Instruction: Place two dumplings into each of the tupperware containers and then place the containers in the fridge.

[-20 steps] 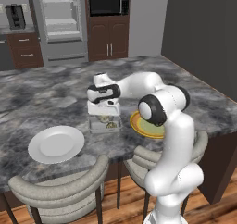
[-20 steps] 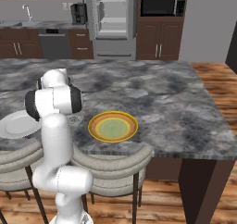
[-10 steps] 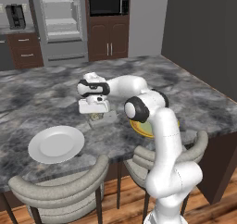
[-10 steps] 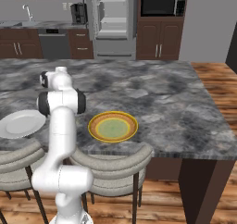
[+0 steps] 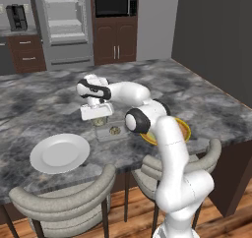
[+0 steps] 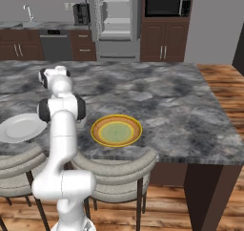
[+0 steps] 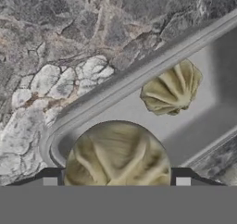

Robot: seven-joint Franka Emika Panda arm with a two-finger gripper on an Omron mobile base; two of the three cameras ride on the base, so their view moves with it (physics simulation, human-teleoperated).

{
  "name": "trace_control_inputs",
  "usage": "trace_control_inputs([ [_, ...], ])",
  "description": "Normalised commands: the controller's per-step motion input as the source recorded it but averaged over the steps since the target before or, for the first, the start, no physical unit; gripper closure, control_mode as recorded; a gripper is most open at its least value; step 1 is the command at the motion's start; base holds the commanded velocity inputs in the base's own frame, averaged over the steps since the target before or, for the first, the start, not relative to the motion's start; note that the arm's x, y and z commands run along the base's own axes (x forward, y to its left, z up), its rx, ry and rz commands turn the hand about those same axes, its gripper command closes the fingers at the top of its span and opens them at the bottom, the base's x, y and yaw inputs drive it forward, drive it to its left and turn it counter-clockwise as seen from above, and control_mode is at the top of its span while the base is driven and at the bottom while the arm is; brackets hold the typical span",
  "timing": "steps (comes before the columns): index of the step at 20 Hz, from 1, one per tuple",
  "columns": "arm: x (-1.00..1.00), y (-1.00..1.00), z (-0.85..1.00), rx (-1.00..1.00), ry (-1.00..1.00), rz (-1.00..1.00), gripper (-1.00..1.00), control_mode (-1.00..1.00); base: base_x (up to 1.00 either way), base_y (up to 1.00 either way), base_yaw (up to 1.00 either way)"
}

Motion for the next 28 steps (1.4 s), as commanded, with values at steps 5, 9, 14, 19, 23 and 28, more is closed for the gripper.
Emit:
trace_control_inputs([
  [5,-0.50,-0.34,0.00,0.00,0.01,0.00,1.00,-1.00,0.00,0.00,0.00],
  [9,-0.54,-0.46,-0.22,0.01,-0.13,0.00,1.00,-1.00,0.00,0.00,0.00],
  [14,-0.11,-0.02,-0.10,0.05,-0.42,0.03,1.00,-1.00,0.00,0.00,0.00],
  [19,-0.08,0.00,0.00,0.21,-0.10,0.01,1.00,-1.00,0.00,0.00,0.00],
  [23,-0.06,-0.03,-0.01,0.00,-0.04,0.01,1.00,-1.00,0.00,0.00,0.00],
  [28,0.00,0.00,0.00,0.00,0.00,0.00,-1.00,-1.00,0.00,0.00,0.00],
])
